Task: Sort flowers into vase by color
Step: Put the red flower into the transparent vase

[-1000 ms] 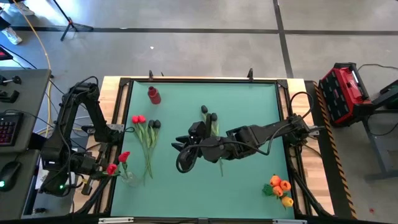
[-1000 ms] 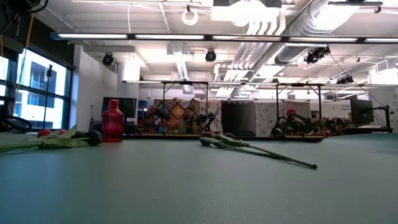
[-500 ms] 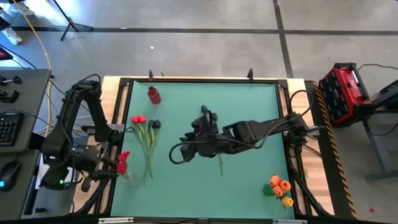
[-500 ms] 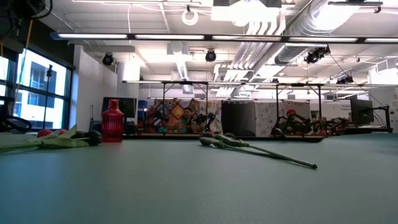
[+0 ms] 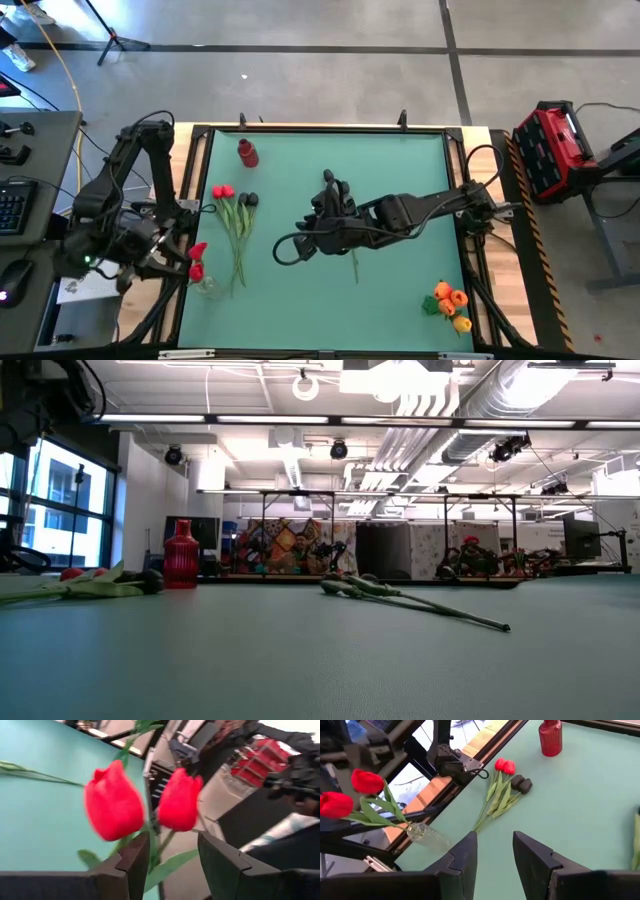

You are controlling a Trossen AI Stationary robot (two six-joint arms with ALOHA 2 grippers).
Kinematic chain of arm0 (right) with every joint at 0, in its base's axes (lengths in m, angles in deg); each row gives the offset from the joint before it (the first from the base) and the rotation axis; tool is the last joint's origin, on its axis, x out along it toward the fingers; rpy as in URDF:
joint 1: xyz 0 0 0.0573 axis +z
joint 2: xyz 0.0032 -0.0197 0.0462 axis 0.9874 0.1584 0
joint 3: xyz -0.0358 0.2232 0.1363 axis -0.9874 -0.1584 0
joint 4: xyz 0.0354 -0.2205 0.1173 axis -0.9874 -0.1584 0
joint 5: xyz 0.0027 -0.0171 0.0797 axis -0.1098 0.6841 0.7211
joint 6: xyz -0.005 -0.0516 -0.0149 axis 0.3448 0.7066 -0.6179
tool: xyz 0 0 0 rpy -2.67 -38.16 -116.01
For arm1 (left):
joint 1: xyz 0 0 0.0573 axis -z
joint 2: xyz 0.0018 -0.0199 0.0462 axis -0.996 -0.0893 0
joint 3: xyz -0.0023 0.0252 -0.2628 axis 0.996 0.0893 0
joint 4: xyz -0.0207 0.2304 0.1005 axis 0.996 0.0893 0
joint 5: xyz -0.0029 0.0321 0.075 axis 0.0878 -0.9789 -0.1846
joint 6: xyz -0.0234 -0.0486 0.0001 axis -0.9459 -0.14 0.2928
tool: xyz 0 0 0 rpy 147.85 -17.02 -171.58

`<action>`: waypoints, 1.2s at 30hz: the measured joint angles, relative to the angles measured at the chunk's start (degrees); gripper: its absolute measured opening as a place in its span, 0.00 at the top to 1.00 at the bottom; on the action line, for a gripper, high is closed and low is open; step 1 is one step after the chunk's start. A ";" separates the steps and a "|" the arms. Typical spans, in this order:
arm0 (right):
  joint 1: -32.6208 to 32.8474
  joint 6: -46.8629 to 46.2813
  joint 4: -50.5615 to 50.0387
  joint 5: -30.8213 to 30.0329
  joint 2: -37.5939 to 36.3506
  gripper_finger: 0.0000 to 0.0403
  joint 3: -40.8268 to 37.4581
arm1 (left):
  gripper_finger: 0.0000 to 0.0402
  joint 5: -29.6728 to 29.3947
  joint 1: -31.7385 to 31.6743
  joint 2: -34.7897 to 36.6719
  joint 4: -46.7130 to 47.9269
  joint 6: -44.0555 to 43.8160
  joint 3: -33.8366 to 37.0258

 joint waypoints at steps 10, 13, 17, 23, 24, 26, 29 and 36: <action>0.12 -1.53 -8.24 4.54 0.81 0.72 -0.86 | 0.69 -7.09 0.02 7.54 -29.94 34.38 -0.07; 0.12 -4.63 -11.67 4.92 1.07 0.72 -3.28 | 0.72 -15.28 0.00 10.55 -37.62 43.58 -0.07; 0.45 -6.42 -12.50 6.30 1.07 0.72 -6.43 | 0.73 -21.55 -1.19 15.08 -39.23 48.23 -0.56; 0.76 -5.35 -13.70 7.76 1.05 0.72 -11.55 | 0.74 -21.20 -4.35 14.05 -39.46 52.33 -4.42; 0.40 -4.58 -13.89 8.20 1.05 0.72 -12.67 | 0.74 -21.38 -4.37 14.07 -39.15 53.33 -4.79; -0.52 -2.48 -13.84 9.84 1.11 0.72 -14.46 | 0.74 -21.73 -4.07 14.13 -39.84 55.31 -5.97; -2.15 2.65 -9.83 12.36 1.11 0.72 -16.34 | 0.74 -21.41 -3.58 13.75 -40.81 58.22 -7.00; -5.23 12.78 -0.46 17.57 0.73 0.72 -16.63 | 0.75 -18.78 -6.55 10.76 -42.40 59.55 -7.17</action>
